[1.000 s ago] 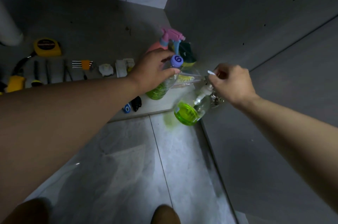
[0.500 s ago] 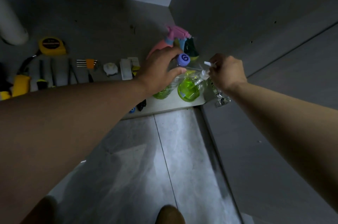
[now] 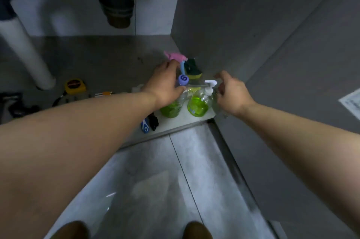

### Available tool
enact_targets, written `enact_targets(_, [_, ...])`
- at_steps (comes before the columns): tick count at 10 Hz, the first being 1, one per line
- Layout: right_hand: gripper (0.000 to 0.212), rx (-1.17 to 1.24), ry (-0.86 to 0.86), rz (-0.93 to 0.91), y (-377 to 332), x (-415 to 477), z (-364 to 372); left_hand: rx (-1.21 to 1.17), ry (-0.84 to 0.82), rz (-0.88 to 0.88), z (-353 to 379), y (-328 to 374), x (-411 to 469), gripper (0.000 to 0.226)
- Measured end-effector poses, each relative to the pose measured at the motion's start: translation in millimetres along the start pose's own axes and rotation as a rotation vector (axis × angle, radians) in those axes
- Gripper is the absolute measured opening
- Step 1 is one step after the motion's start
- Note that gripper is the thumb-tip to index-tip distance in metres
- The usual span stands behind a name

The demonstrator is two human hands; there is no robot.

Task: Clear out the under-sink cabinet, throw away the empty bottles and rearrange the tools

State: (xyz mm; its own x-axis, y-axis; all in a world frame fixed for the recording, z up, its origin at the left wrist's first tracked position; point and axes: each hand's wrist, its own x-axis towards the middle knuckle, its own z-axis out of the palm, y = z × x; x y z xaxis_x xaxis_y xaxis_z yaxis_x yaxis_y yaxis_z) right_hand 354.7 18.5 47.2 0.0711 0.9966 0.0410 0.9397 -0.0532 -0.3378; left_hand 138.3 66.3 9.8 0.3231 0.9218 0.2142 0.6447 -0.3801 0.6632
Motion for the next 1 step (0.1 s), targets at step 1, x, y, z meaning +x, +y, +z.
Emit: enact_targets(1, [0.042,0.044,-0.004,-0.022,-11.7,-21.4,-14.4,0.078,-0.045,0.043,-19.0,20.4,-8.9,0.048])
